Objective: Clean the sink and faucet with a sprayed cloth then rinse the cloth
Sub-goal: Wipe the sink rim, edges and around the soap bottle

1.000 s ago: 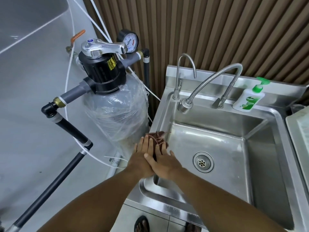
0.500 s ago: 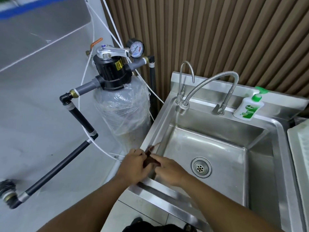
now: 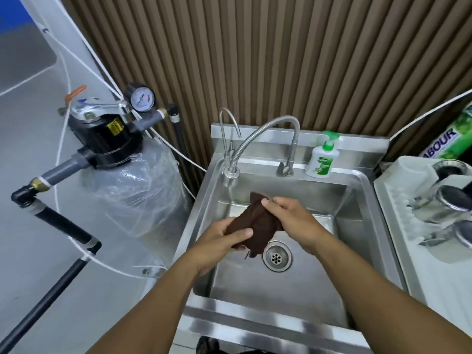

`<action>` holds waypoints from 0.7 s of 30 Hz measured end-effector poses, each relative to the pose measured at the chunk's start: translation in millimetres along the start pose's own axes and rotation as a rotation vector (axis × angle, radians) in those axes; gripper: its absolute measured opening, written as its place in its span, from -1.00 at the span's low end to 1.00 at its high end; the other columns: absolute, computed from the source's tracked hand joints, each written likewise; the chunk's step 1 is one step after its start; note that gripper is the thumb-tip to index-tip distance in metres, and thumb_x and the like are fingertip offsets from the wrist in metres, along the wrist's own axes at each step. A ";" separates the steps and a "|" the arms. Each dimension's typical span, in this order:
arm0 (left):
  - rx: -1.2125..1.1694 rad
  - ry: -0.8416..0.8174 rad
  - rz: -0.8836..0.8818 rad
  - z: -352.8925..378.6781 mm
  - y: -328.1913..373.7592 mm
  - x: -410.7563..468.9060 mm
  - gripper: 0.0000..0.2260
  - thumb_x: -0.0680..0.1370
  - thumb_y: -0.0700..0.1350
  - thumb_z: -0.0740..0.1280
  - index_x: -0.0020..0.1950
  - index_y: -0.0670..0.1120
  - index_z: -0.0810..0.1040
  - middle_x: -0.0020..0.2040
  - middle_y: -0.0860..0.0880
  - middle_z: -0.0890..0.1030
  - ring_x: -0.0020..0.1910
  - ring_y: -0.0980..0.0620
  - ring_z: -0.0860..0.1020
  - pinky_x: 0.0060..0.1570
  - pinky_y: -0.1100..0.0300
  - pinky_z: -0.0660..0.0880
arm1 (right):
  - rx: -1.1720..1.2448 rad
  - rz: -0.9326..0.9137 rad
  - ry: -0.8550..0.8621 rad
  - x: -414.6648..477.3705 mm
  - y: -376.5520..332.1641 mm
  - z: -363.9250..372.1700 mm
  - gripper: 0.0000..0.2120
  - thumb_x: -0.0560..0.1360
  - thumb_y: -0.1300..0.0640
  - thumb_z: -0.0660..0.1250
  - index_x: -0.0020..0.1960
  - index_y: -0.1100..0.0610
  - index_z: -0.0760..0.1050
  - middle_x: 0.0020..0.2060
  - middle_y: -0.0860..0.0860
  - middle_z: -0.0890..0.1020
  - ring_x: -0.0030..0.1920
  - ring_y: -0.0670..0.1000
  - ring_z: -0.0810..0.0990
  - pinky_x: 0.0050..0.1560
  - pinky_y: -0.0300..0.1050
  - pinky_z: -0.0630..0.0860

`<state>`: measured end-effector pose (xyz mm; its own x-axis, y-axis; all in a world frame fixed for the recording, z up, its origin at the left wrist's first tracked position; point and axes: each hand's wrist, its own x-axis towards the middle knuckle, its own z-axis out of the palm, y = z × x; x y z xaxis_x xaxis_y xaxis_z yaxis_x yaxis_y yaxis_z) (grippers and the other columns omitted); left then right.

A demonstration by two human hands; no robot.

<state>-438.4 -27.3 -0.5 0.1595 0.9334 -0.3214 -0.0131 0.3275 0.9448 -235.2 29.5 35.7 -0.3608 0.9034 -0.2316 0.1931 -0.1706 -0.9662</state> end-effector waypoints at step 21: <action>-0.017 0.055 0.189 10.5 61.2 41.1 -0.76 0.59 0.03 0.36 0.01 -0.09 0.73 0.04 -0.15 0.73 0.16 -0.17 0.65 0.28 -0.08 0.52 | 0.326 0.047 0.332 -22.9 -3.2 -13.0 -0.61 0.22 0.06 0.56 -0.01 0.10 0.54 -0.26 0.08 0.67 -0.32 0.08 0.59 -0.37 -0.06 0.29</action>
<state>-422.3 29.6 44.8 0.0989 0.9850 -0.1414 -0.0542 0.1472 0.9876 -215.7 14.5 45.5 -0.0369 0.9596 -0.2788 -0.1141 -0.2812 -0.9529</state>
